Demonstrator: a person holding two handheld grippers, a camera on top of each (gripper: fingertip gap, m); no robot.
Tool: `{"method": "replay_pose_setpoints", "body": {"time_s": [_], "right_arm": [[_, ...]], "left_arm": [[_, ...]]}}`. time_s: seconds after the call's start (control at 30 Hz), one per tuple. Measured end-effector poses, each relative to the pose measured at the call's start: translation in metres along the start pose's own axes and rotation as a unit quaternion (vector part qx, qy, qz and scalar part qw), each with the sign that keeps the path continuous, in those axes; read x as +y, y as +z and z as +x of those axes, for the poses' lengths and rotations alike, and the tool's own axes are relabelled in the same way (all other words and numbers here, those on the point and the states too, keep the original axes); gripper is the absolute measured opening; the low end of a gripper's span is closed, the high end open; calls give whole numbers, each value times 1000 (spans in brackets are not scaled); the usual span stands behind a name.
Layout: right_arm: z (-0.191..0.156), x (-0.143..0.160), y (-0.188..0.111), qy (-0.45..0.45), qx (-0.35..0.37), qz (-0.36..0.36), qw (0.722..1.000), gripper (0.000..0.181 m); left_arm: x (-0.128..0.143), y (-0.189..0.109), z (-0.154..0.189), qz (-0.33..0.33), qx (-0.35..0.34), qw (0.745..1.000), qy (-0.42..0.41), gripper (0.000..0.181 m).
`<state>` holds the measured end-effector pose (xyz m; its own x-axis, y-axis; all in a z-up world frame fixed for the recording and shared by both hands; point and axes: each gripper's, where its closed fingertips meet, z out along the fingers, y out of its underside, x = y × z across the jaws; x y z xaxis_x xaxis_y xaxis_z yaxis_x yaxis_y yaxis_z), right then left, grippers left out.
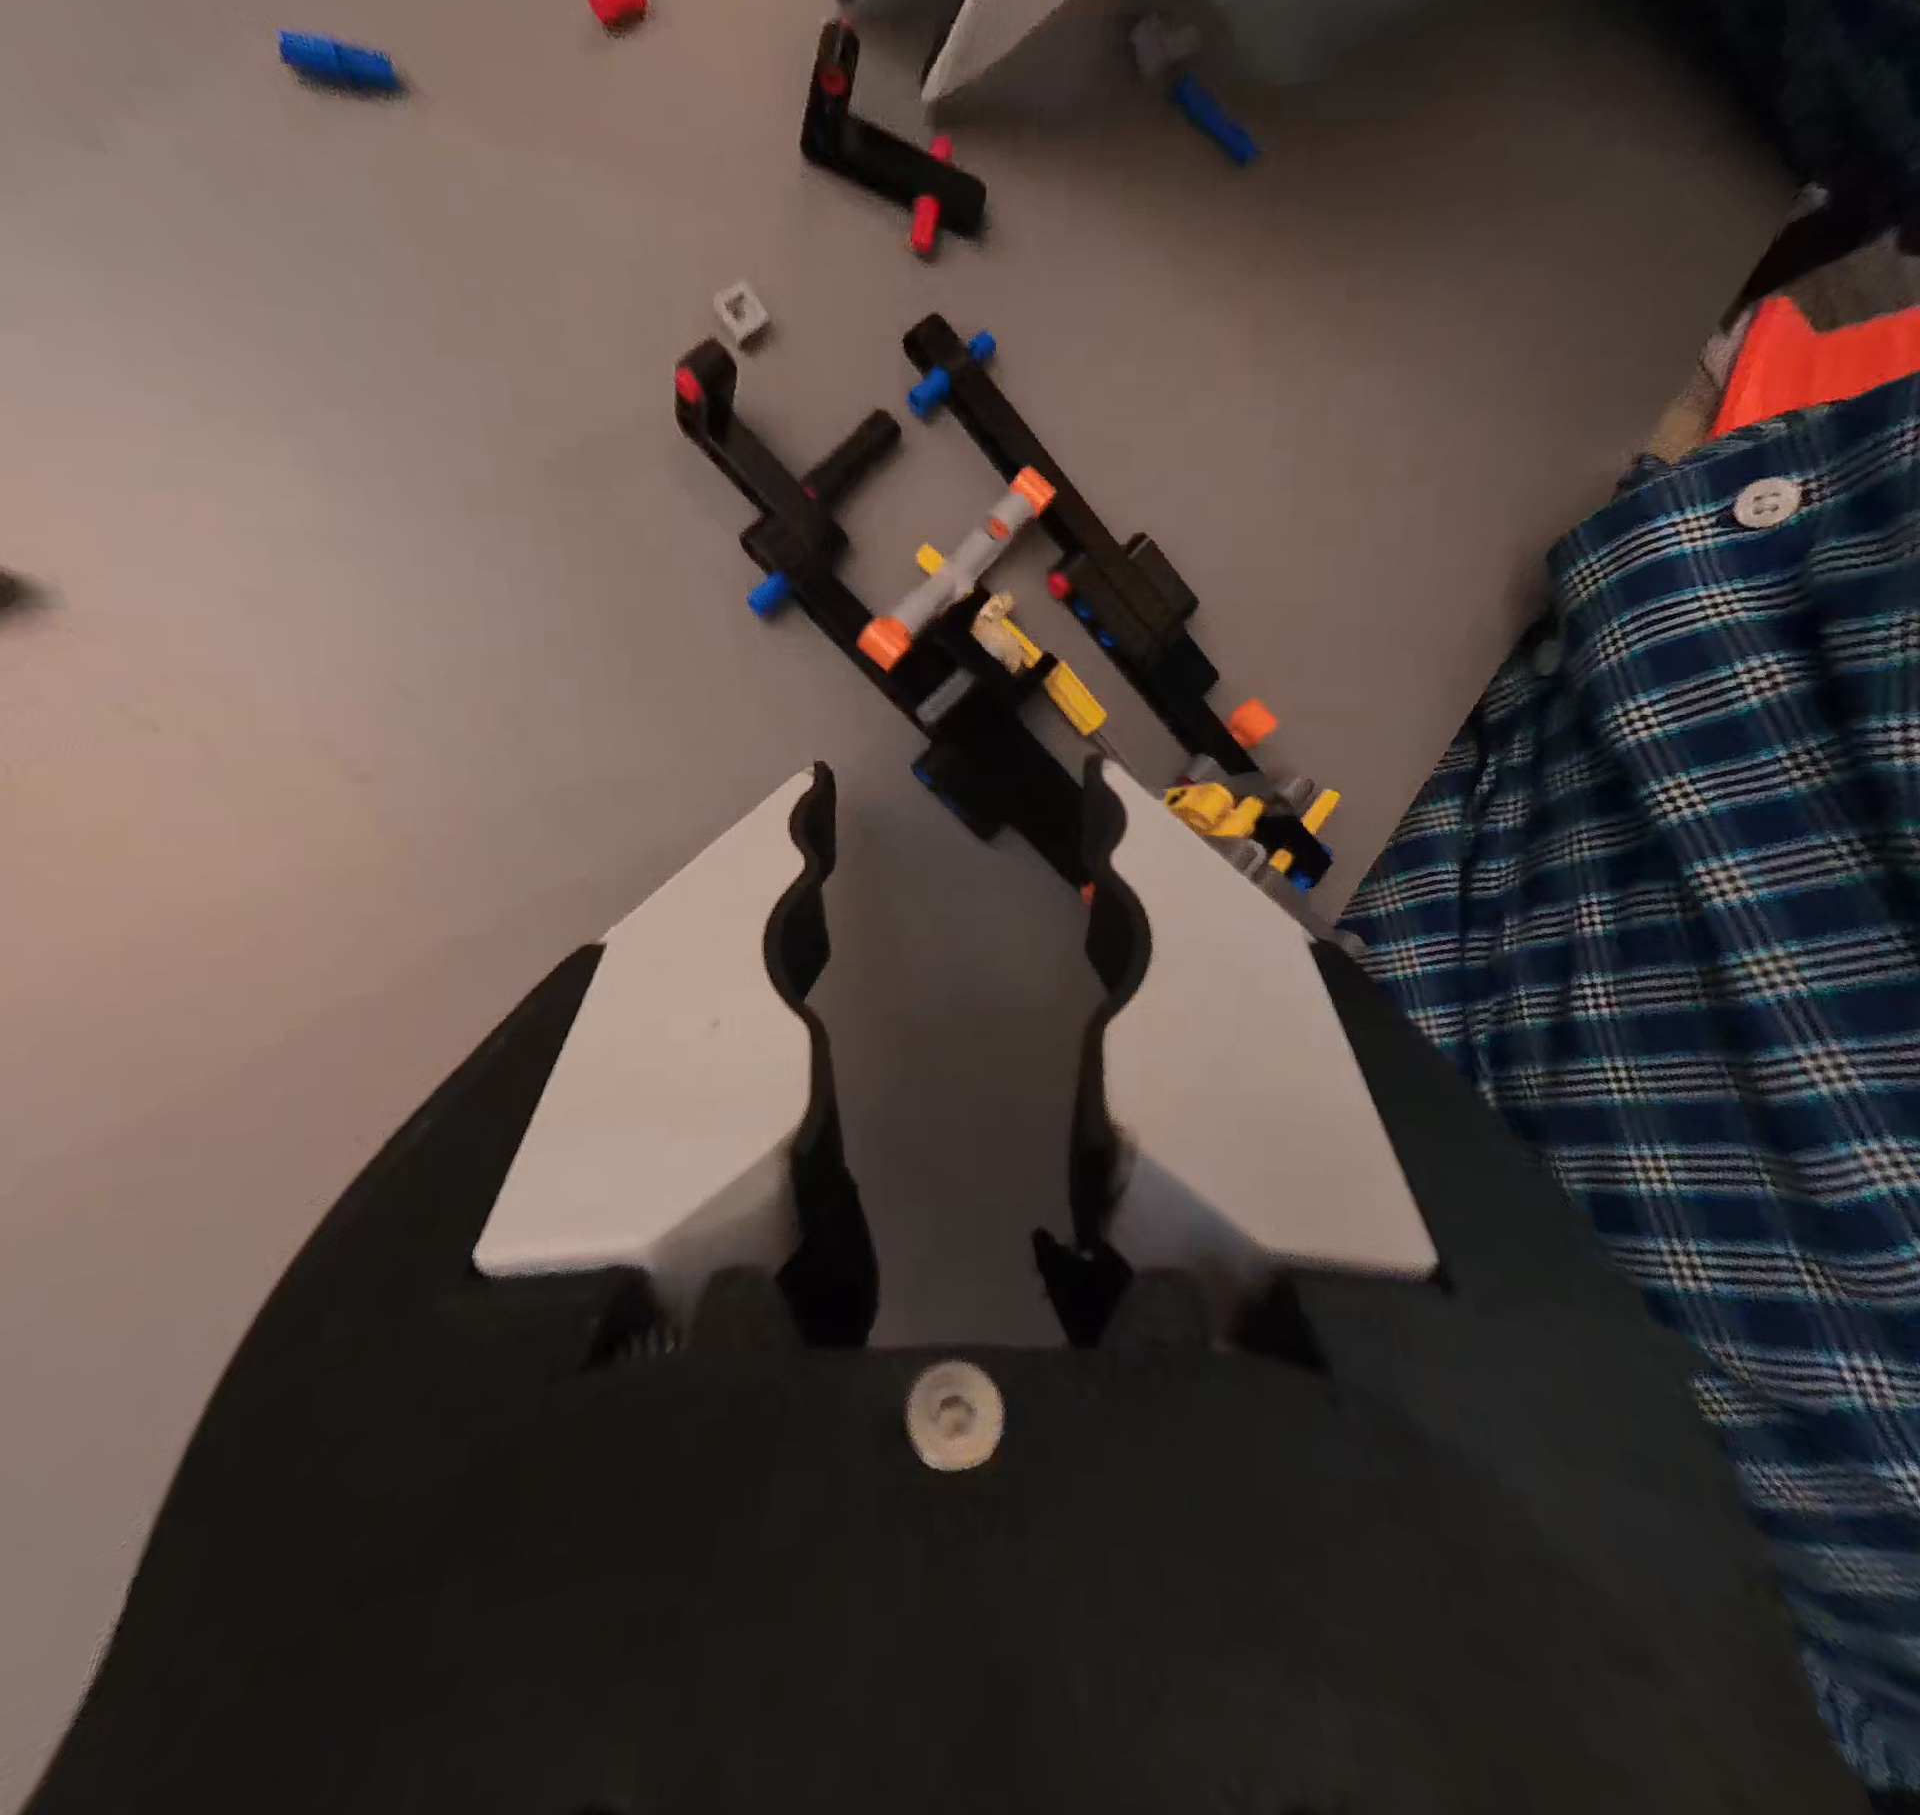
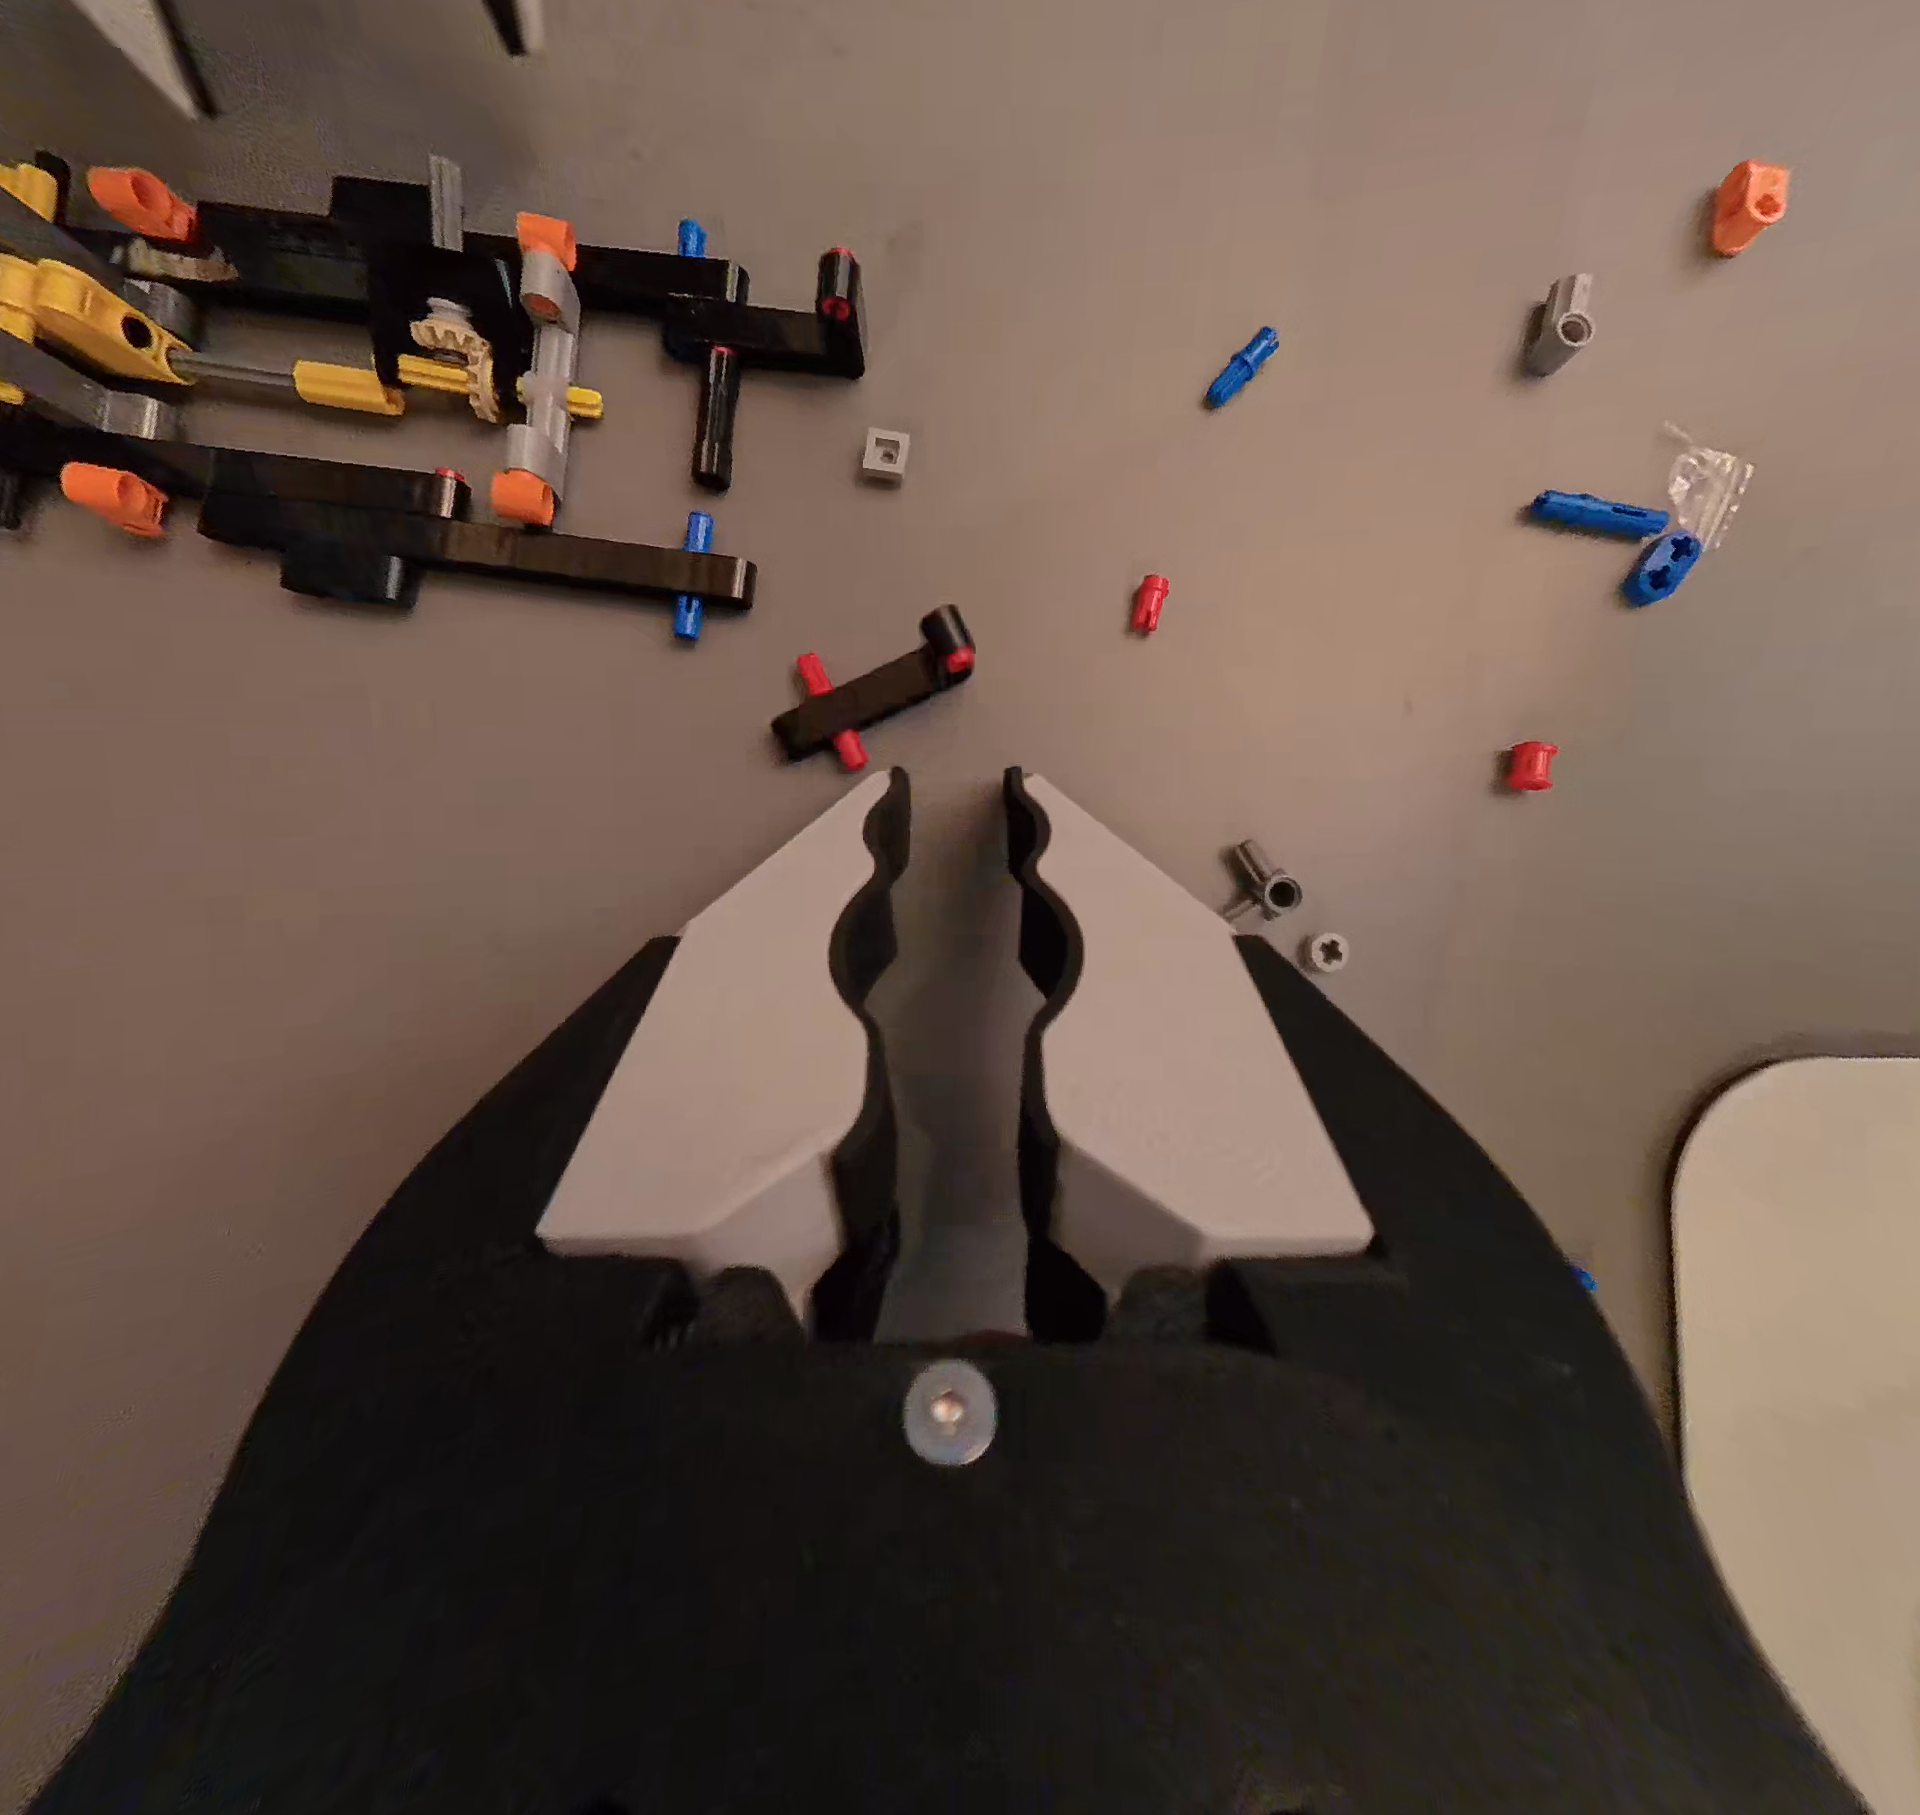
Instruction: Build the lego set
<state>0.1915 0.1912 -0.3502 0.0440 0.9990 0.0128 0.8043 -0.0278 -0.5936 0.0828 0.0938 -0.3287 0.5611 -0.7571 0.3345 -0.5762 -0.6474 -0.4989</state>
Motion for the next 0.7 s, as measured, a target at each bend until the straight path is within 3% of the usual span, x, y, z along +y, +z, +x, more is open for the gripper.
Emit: {"method": "replay_pose_setpoints", "body": {"time_s": [0.13,0.27,0.5,0.7], "right_arm": [[1,-1,-11,1,18,5,1000,19],[-26,-8,-18,-14,-4,13,1000,19],[-91,-16,5,-38,-81,14,996,18],[-107,-24,17,-37,-99,28,994,16]], "left_arm": [[17,4,2,-7,-20,1000,-11,42],[16,10,3,-3,-17,1000,-7,41],[9,19,1,-13,-3,999,33,28],[6,23,2,-35,17,997,73,24]]}}
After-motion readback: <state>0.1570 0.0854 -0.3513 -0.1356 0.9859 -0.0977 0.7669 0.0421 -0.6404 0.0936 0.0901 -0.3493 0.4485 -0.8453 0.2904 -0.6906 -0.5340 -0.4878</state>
